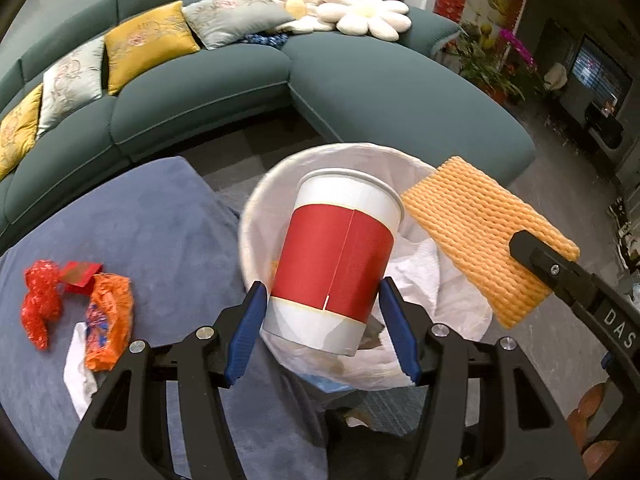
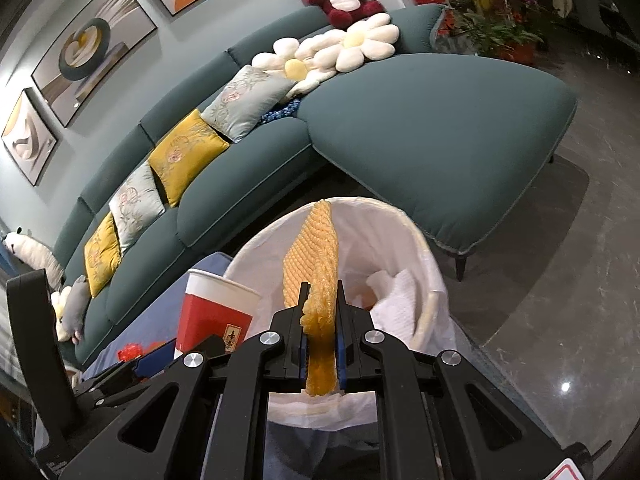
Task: Collect trash
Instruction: 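Carry the cup and sponge pad over the wastebasket and open both tools, then move both open tools back toward the remaining trash pile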
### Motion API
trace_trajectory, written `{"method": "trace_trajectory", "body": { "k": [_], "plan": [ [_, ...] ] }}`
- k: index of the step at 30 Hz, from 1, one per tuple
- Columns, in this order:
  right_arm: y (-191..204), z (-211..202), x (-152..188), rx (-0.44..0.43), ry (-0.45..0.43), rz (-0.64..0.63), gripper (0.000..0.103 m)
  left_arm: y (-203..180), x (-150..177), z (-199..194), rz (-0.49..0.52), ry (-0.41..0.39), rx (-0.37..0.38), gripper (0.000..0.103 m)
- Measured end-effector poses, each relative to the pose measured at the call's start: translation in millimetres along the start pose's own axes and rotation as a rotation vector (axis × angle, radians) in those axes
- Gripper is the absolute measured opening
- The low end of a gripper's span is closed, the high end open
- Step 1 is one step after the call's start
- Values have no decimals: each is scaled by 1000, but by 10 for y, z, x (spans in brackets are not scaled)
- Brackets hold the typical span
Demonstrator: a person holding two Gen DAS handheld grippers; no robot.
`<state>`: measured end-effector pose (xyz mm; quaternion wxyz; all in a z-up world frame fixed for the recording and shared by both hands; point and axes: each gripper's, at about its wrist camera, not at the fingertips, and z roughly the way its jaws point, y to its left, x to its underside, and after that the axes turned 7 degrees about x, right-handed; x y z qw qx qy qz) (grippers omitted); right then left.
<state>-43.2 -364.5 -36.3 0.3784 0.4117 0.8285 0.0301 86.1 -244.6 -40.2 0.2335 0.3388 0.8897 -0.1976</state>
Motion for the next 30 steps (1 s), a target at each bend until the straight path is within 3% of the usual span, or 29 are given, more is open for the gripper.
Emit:
{"method": "trace_trajectory", "body": {
  "k": [3, 8, 17, 30],
  "plan": [
    [-24, 19, 0, 11, 0, 7, 15, -31, -22, 51, -4, 1, 2, 56],
    [-30, 50, -10, 13, -1, 28, 25, -11, -16, 37, -6, -9, -28, 71],
    [171, -2, 9, -11, -11, -9, 38, 154, 18, -100, -42, -25, -50, 75],
    [728, -110, 230, -58, 9, -113, 42, 654, 226, -508, -140, -69, -111, 82]
  ]
}}
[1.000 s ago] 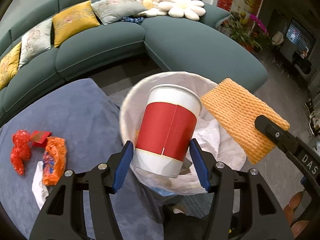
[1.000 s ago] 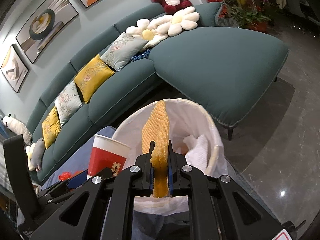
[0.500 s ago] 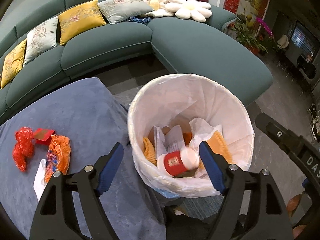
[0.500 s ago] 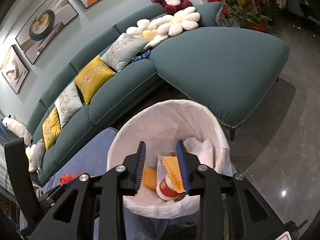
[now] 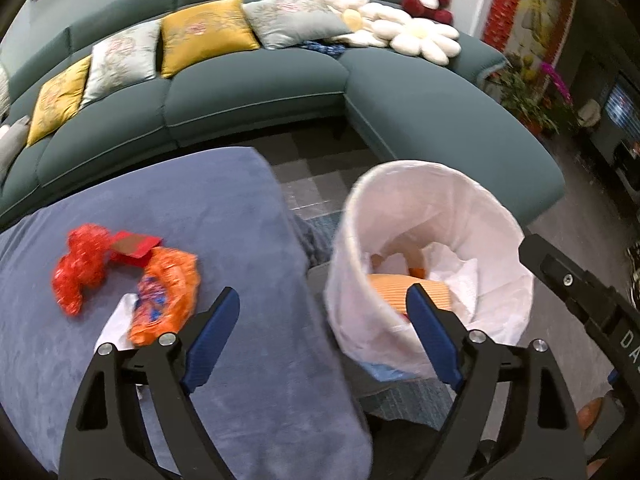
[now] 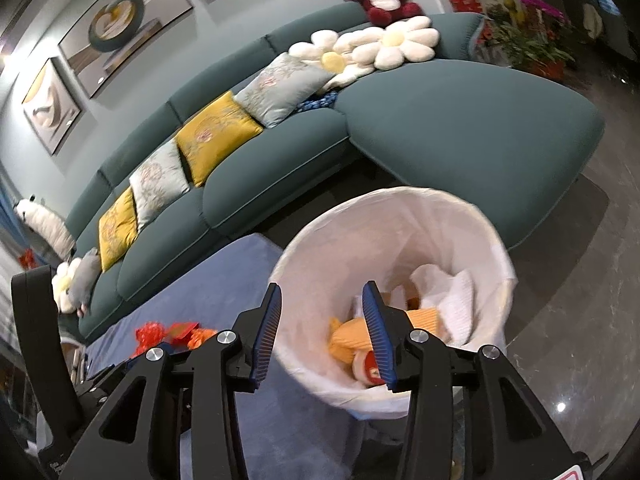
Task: Collect trash
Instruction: 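Move both open tools back toward the remaining trash pile, then grasp the white tissue with the left tool while the right tool grasps the orange wrapper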
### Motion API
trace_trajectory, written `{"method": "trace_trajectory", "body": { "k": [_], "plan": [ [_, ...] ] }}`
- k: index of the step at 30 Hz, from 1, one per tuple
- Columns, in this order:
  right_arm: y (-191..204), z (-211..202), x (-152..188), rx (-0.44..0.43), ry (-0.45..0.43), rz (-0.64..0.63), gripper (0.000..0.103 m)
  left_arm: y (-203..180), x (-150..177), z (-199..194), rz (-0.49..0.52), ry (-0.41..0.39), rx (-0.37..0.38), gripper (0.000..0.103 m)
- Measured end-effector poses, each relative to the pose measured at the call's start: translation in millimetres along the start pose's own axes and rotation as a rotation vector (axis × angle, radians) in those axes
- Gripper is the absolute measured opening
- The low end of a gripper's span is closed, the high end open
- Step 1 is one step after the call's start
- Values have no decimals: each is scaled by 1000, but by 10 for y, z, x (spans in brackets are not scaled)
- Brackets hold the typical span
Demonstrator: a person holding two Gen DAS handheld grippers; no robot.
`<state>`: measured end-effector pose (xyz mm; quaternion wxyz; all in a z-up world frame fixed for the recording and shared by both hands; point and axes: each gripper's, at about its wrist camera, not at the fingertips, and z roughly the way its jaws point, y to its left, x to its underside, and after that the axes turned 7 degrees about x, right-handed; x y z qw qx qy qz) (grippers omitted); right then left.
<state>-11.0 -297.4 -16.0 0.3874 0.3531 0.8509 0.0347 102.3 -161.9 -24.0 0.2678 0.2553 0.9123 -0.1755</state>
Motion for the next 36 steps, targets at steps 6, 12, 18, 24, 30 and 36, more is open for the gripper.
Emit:
{"method": "trace_trajectory", "body": {
  "k": [6, 12, 18, 24, 30, 36],
  "plan": [
    [399, 18, 120, -30, 21, -66, 49, 451, 102, -148, -79, -11, -44, 82],
    [819, 101, 250, -59, 49, -129, 57, 867, 222, -245, -142, -12, -85, 84],
    [1196, 244, 432, -78, 91, -187, 60, 1345, 396, -293, -215, -7, -151, 90],
    [1524, 454, 633, -97, 148, -236, 62, 1756, 589, -243, -296, 15, -203, 91],
    [1803, 782, 832, -101, 216, -280, 62, 2053, 766, -107, -353, 58, -218, 92],
    [1966, 1160, 1020, -89, 281, -316, 62, 2285, 935, 105, -400, 114, -218, 92]
  ]
}}
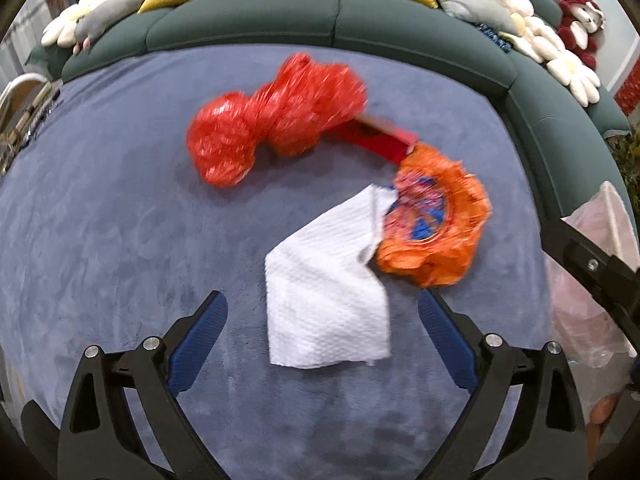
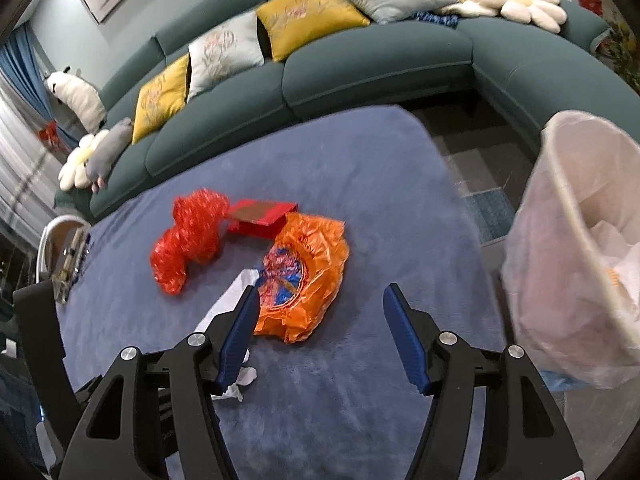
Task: Collect trash
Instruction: 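Grasp the white tissue with the left tool while the right tool grasps the orange wrapper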
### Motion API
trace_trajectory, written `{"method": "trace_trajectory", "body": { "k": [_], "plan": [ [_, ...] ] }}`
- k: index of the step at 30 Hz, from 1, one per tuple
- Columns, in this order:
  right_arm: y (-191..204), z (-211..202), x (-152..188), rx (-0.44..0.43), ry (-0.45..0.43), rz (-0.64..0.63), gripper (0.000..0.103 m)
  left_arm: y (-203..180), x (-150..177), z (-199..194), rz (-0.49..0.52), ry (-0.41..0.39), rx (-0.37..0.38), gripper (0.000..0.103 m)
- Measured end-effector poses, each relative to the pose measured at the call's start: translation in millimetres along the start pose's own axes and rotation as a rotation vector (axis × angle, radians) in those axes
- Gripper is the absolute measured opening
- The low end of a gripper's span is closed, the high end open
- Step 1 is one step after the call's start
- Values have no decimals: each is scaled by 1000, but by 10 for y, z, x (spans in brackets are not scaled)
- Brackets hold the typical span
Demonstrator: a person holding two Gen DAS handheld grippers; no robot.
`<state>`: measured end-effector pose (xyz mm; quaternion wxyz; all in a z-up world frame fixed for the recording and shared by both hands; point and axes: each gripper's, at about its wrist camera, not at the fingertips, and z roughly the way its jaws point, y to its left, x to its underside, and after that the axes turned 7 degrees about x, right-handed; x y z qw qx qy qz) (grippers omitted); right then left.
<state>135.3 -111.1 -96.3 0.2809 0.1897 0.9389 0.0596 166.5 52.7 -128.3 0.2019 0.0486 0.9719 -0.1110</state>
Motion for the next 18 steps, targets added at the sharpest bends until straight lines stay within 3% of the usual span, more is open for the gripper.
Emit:
{"method": "trace_trajectory", "body": {
  "k": [12, 16, 18],
  "plan": [
    [138, 727, -11, 25, 104, -16, 62, 209, -28, 452, -41, 83, 8, 92],
    [133, 885, -10, 18, 133, -1, 61, 196, -25, 495, -26, 73, -2, 91],
    [135, 909, -5, 18, 129, 2, 56, 184, -26, 489, -17, 65, -5, 84]
  ]
}}
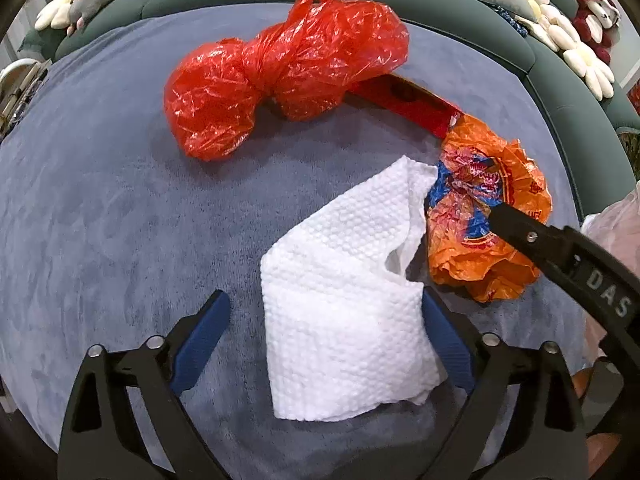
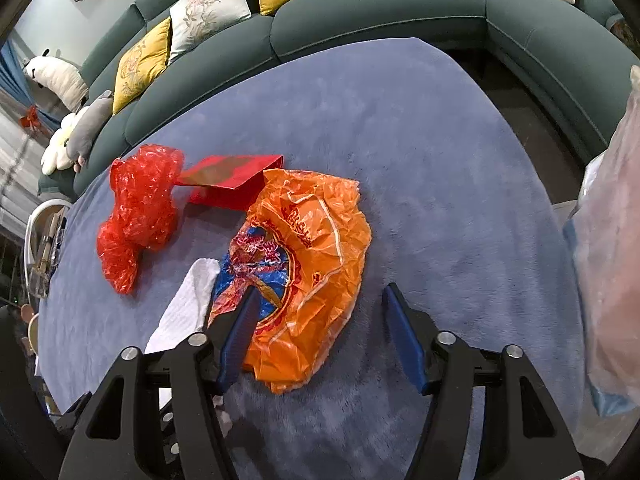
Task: Collect trash
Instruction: 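Grasp the white tissue with the left tool while the right tool grasps the orange wrapper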
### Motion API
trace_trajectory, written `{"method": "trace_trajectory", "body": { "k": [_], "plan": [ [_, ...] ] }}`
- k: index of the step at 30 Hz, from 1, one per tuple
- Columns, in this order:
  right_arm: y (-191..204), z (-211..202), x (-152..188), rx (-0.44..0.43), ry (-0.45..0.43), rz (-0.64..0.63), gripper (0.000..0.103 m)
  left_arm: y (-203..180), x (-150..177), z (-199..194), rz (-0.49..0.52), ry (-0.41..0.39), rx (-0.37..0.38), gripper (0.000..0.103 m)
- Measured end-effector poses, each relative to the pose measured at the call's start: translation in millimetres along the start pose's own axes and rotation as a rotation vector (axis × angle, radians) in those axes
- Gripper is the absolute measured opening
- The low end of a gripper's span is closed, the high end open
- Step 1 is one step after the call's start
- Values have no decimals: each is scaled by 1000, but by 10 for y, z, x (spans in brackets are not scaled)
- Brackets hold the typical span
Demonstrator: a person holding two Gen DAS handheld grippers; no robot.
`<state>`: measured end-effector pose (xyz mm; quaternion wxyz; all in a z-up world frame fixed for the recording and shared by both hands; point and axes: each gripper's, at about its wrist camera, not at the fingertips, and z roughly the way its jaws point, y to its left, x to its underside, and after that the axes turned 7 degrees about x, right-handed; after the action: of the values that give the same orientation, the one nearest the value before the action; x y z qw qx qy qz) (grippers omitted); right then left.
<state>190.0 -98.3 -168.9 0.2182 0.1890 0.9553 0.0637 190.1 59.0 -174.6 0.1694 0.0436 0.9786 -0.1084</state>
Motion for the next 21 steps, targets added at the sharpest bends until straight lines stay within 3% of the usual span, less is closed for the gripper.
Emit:
{"method": "trace_trajectory", "body": {
  "k": [1, 5, 8, 9, 21],
  "plan": [
    [14, 3, 5, 8, -6, -6, 51, -6, -1, -11, 9, -5, 4, 81],
    [14, 1, 2, 0, 2, -6, 23, -53, -31, -59, 38, -3, 30, 48],
    [-9, -61, 6, -25, -5, 2, 13, -97, -43, -68, 45, 13, 56, 17],
    [-15, -104, 11, -29, -13, 0, 12, -113, -36, -81, 47, 18, 58, 13],
    [-281, -817, 21, -49, -141, 38, 10, -383, -4, -662, 83, -84, 83, 11]
  ]
}}
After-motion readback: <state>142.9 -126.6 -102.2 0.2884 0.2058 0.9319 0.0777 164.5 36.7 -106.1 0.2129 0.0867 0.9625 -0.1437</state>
